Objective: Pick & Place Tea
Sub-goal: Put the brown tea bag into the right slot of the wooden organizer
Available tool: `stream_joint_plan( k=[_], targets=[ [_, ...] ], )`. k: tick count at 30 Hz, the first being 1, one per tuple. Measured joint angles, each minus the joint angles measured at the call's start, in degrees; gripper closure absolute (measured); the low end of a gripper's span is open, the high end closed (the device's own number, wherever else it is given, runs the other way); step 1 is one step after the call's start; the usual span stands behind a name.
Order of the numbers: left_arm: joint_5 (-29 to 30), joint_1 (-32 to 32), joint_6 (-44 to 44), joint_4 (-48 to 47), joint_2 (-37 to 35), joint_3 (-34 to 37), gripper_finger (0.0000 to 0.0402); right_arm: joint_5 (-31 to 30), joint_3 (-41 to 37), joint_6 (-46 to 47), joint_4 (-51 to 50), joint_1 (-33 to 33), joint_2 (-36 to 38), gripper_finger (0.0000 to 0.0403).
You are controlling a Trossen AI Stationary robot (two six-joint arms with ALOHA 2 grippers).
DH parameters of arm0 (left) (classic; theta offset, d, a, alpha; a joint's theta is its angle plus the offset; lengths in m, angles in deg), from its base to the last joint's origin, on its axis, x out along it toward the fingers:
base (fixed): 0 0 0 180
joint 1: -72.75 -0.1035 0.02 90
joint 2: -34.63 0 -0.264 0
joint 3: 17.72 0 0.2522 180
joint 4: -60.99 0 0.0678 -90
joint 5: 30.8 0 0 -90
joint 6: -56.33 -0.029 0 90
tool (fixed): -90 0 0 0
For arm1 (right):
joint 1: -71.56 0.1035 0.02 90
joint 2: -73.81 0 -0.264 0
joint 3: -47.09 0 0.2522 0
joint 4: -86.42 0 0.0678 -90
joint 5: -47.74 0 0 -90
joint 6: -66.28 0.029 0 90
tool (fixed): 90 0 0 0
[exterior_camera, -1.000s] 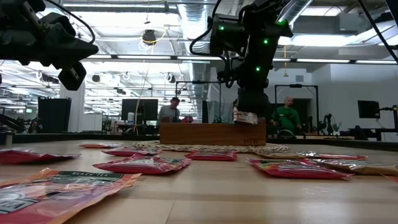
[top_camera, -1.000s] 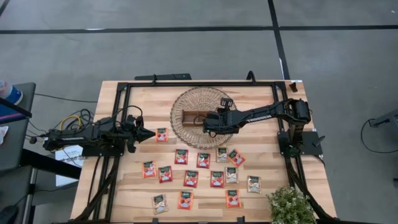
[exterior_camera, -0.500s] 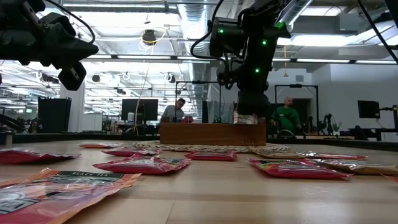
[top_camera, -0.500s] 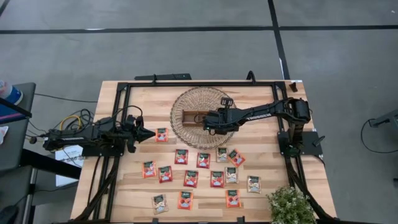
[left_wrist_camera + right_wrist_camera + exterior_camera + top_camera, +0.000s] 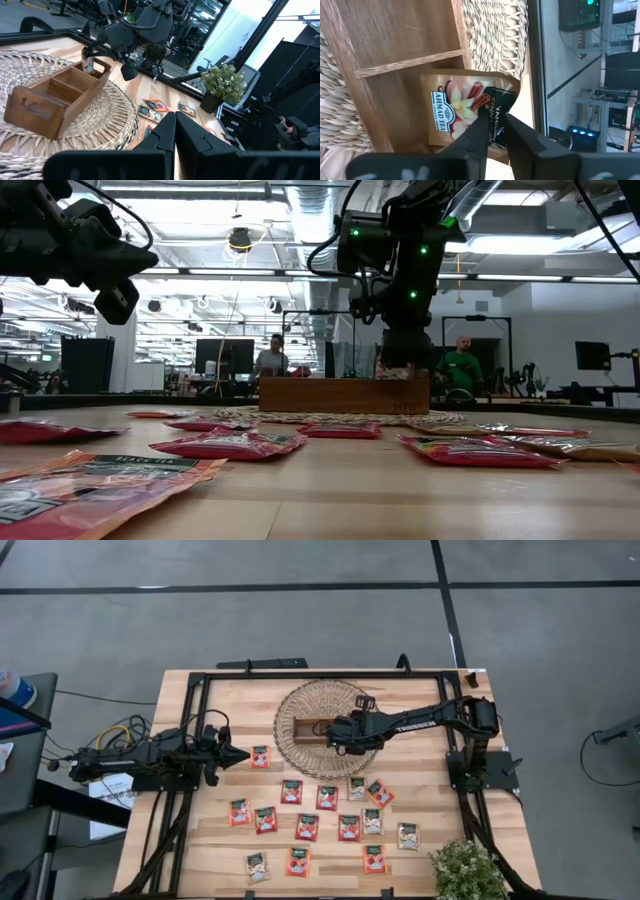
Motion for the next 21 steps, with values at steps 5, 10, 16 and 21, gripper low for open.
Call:
stream_joint_plan(
  k=[5,10,16,21],
  targets=[
    [0.00,0.00,-0.02,0.00,0.01,0.00,0.0402,-0.22,0.00,-1.39,0.01,-0.26,0.00,0.0336],
    [0.00,0.00,-0.02,0.00,0.02,0.00,0.0402,-0.44,0.00,-1.98,0.01,-0.28,0.00,0.0336],
    [0.00,0.01,-0.02,0.00,0.00,0.00,0.0402,-0.52,0.00,-4.39,0.04,0.22,0.00,0.0336],
    [0.02,0.00,-0.04,0.00,0.00,0.00,0.0402,-0.39,0.00,-6.11,0.19,0.11,0.00,0.0336]
  ],
)
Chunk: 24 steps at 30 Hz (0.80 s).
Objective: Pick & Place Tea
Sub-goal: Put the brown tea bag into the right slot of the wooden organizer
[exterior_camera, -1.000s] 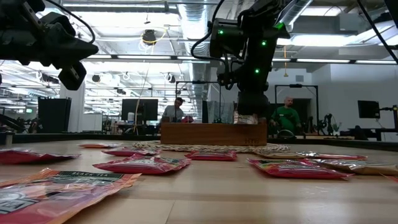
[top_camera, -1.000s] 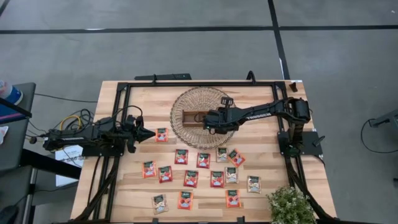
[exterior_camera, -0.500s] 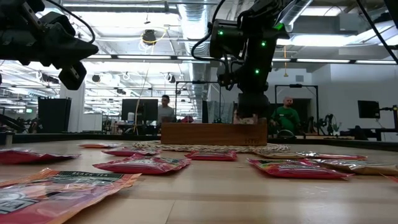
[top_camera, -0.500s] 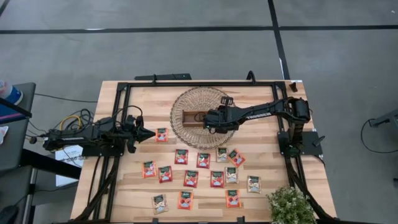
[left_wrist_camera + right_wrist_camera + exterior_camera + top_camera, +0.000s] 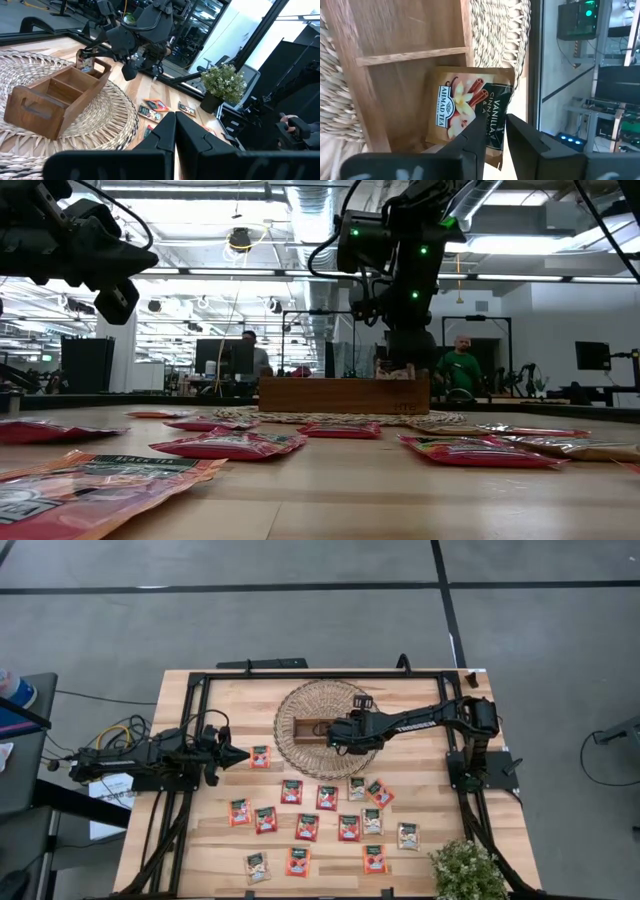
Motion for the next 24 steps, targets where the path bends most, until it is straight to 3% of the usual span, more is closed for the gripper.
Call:
stream_joint_plan(
  k=[16,24],
  targets=[
    [0.00,0.01,0.01,0.01,0.00,0.00,0.0402,0.11,0.10,-0.81,1.02,0.00,0.15,0.0335],
    [0.00,0.00,0.00,0.00,0.02,0.00,0.0402,-0.02,6.46,-0.80,-6.42,0.04,0.18,0.0335]
  ],
)
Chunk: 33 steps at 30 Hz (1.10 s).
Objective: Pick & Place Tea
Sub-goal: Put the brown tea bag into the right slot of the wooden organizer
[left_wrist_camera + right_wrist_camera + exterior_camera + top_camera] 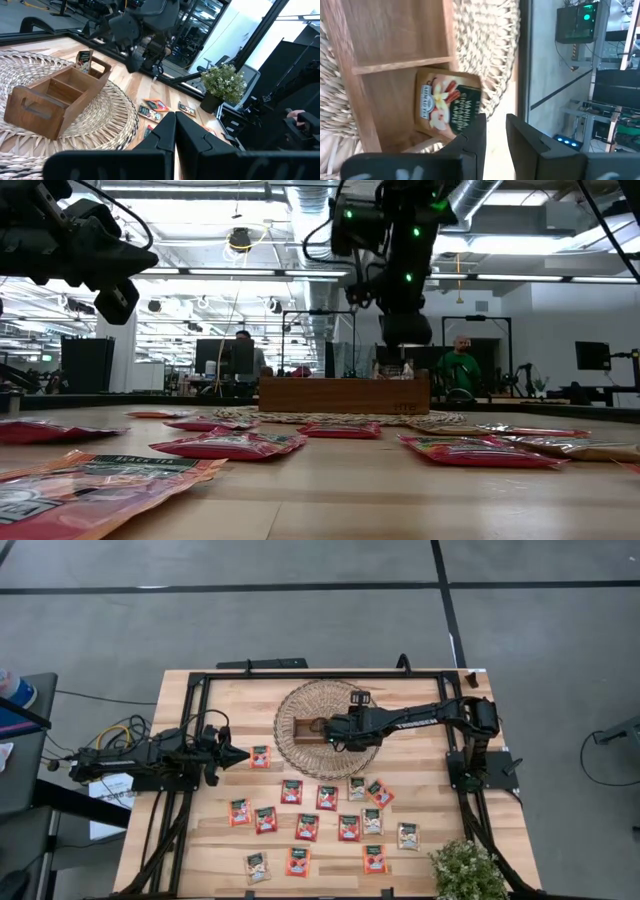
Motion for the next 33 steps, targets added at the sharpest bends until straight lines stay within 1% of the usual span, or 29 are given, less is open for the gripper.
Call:
stream_joint_plan(
  k=[5,9,13,15,18,21,22,24,27,29,31,33],
  targets=[
    [-0.01,0.01,0.00,0.02,0.00,0.00,0.0402,-0.02,3.33,0.01,-5.94,-0.46,0.08,0.0335],
    [-0.20,0.02,0.00,0.02,-0.02,0.00,0.0402,0.35,4.21,0.01,-6.47,-0.90,0.08,0.0335],
    [-0.20,0.01,0.00,0.02,-0.01,0.00,0.0402,3.99,4.05,-0.41,-7.65,-0.79,0.08,0.0335],
    [-0.22,0.02,0.00,0.02,-0.02,0.00,0.0402,4.33,4.01,-0.34,-9.62,-0.77,0.12,0.0335],
    [-0.24,0.02,0.02,0.02,-0.02,0.00,0.0402,4.48,4.87,1.41,-14.79,0.24,2.32,0.0335],
    [-0.97,0.01,0.04,0.04,0.00,0.00,0.0402,6.47,6.88,5.13,-20.96,3.10,7.22,0.0335],
    [-1.34,0.01,0.04,0.04,-0.02,-0.02,0.0402,7.98,7.55,6.47,-22.51,4.29,9.08,0.0335],
    [-1.53,0.02,0.04,0.07,0.00,-0.02,0.0402,13.10,8.32,9.29,-24.54,6.79,13.18,0.0335],
    [-1.60,0.00,0.04,0.09,0.00,-0.02,0.0402,25.38,8.34,14.52,-25.31,10.39,19.31,0.0335],
    [-1.60,0.02,0.07,0.07,0.00,-0.02,0.0402,31.94,7.50,19.52,-25.18,13.02,22.11,0.0335],
    [-1.60,0.00,0.07,0.07,-0.01,-0.02,0.0402,35.84,6.44,24.00,-25.25,16.14,23.46,0.0335],
    [-1.59,0.02,0.07,0.07,0.00,-0.02,0.0402,37.66,5.35,26.51,-25.54,19.81,23.68,0.0335]
  ],
)
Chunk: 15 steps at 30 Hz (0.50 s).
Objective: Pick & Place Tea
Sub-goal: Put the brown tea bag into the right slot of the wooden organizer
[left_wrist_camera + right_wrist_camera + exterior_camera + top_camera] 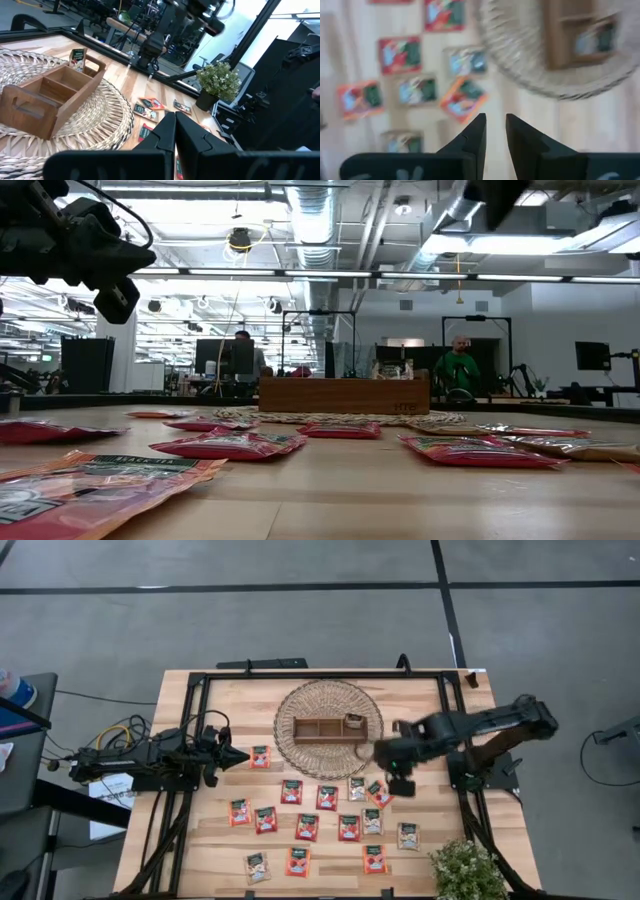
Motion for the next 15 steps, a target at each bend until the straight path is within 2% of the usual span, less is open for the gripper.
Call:
stream_joint_plan(
  k=[3,9,15],
  targets=[
    [-0.01,0.00,0.05,0.00,0.00,0.00,0.0402,1.69,-2.06,2.16,0.71,5.70,-1.47,0.0335],
    [0.00,-0.01,0.36,-0.02,-0.02,0.00,0.0402,12.46,-7.89,6.50,3.16,14.86,-7.58,0.0335],
    [-0.45,-0.01,0.63,0.00,-0.02,0.00,0.0402,16.59,-9.90,11.86,14.00,20.74,-12.56,0.0335]
  ],
)
